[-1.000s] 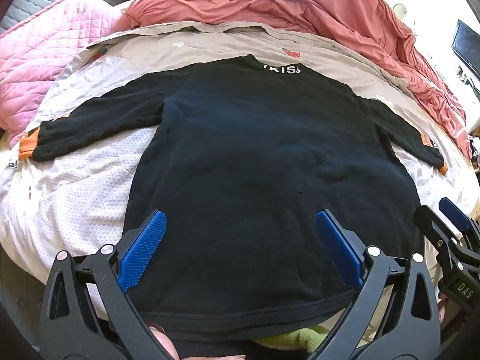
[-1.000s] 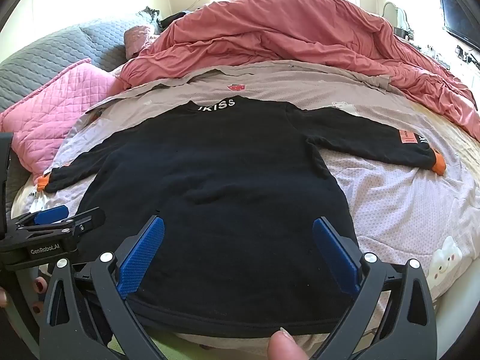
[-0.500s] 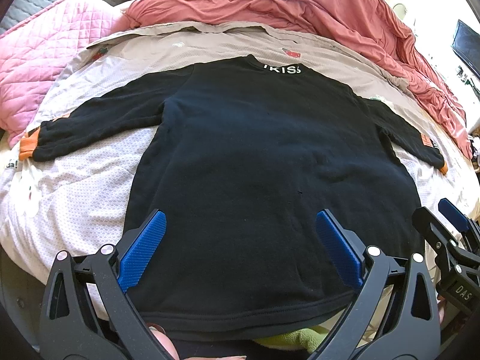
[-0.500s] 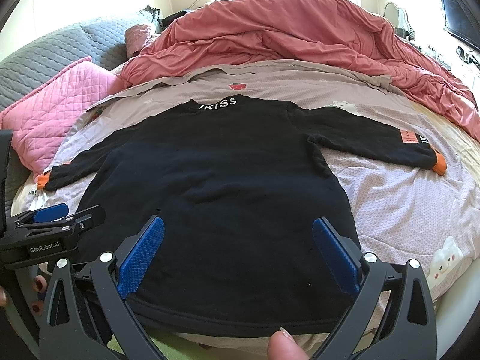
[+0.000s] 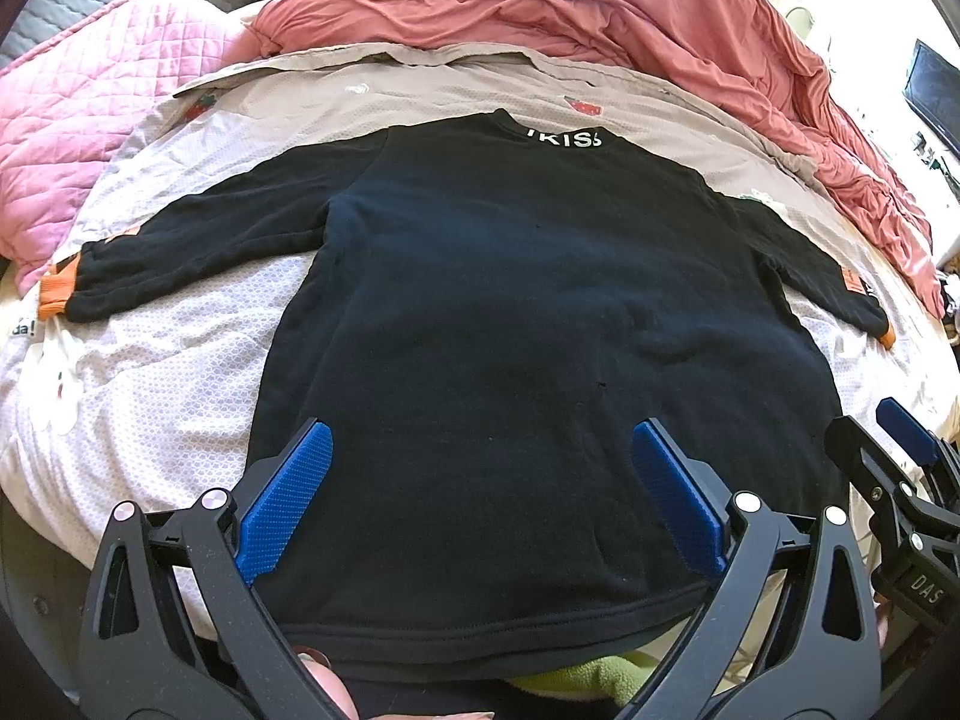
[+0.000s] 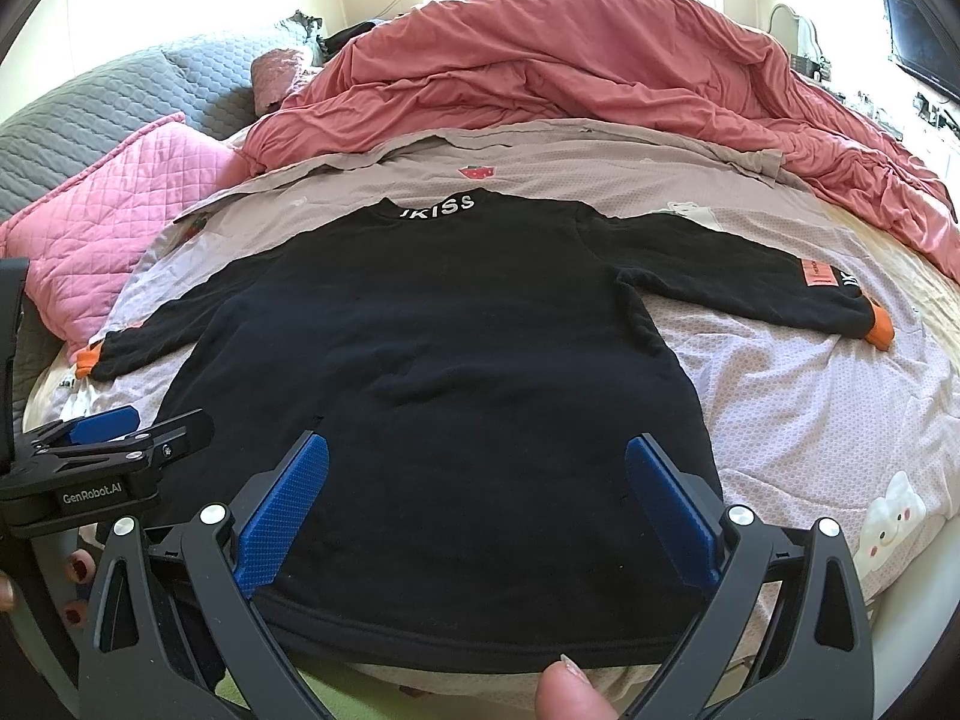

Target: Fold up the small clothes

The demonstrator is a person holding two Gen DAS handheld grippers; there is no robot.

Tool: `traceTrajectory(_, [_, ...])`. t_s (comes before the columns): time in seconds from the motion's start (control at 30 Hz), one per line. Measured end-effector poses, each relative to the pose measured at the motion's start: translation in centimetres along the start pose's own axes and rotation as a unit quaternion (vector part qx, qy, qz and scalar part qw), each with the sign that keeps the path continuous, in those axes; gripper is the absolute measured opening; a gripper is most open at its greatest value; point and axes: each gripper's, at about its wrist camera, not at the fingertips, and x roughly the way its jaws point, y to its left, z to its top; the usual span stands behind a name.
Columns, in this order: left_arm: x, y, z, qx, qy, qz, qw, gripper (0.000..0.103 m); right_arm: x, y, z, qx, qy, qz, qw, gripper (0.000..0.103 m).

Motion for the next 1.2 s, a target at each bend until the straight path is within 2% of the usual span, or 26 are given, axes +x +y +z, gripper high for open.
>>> traceTrajectory(0.9, [0.4, -0.6, 0.4, 0.002, 0.001, 0.004, 1.0, 0.094, 0.1, 0.1, 0.0, 0.002, -0.002, 0.0, 1.0, 0.099])
traceTrajectory(1.2, [1.4, -1.9, 2.2, 0.009, 0.0, 0.013, 0.9999, 0.094, 0.6, -0.9, 0.8, 0.008, -0.002, -0.001, 1.0, 0.099])
